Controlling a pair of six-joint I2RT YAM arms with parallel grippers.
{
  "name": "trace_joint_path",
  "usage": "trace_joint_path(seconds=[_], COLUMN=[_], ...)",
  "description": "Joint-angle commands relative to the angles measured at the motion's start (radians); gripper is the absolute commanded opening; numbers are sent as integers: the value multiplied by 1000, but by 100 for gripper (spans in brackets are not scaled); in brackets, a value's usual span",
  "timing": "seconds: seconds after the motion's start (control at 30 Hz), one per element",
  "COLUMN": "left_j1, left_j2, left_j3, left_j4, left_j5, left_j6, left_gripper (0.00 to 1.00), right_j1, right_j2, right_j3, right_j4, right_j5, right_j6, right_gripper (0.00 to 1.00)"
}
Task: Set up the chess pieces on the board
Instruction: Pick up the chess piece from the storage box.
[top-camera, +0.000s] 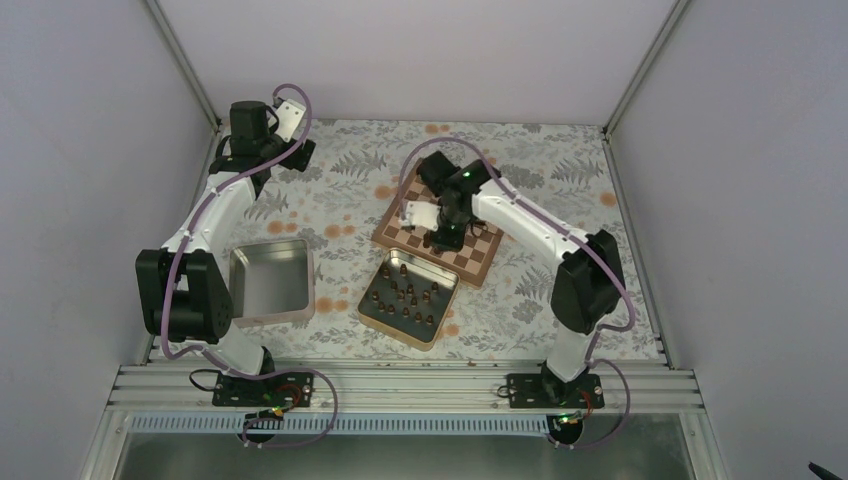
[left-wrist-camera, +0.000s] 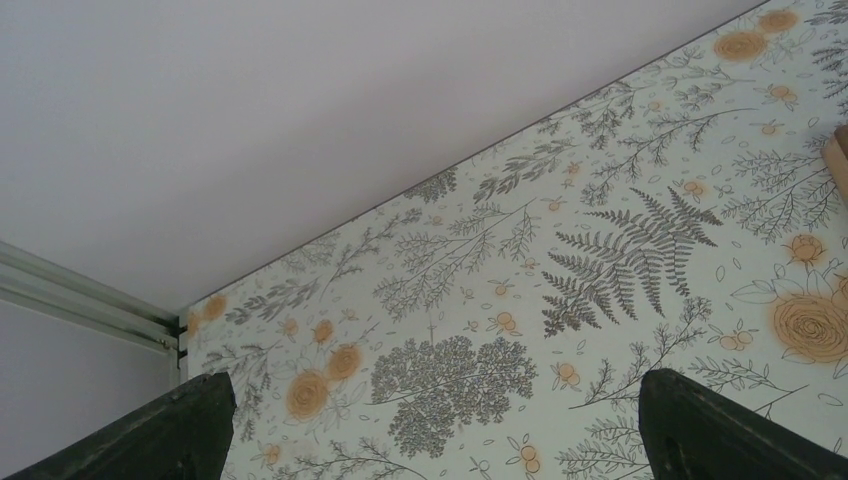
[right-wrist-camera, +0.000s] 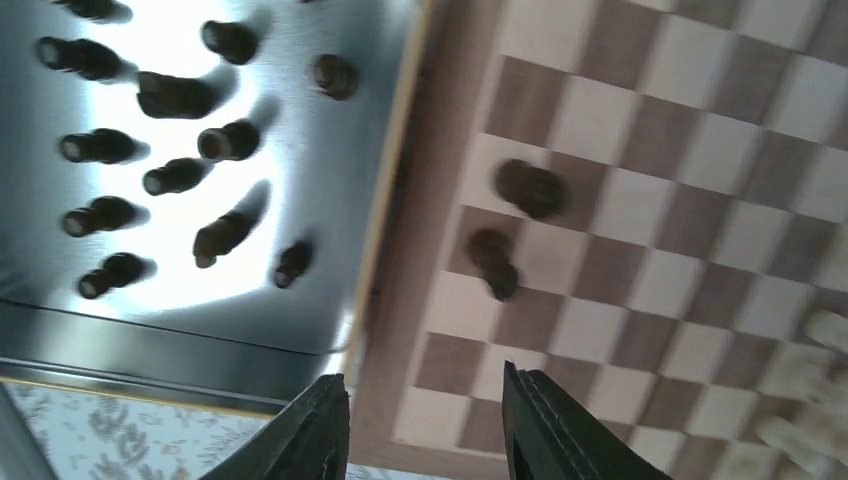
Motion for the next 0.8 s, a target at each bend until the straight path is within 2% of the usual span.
trace_joint_path(seconds=[0.0,0.23,0.53,0.77], left_j1=[3,3,3,3], left_j2=[-33,-33,-30,-29], left_j3=[10,8,10,6], left_j4=[2,5,2,2], left_j5=[9,13,27,36], left_j6=[1,0,-2,1], left_gripper=[100,100,100,100], right_j1=[81,160,180,188], right_j2=[22,36,75,118], right_j3=[-57,-135,-213,-202], right_j4=[-3,41,169,142], right_j5=[-49,-96,-62,-101], right_j6=[44,81,121,108], right_gripper=[41,41,41,38])
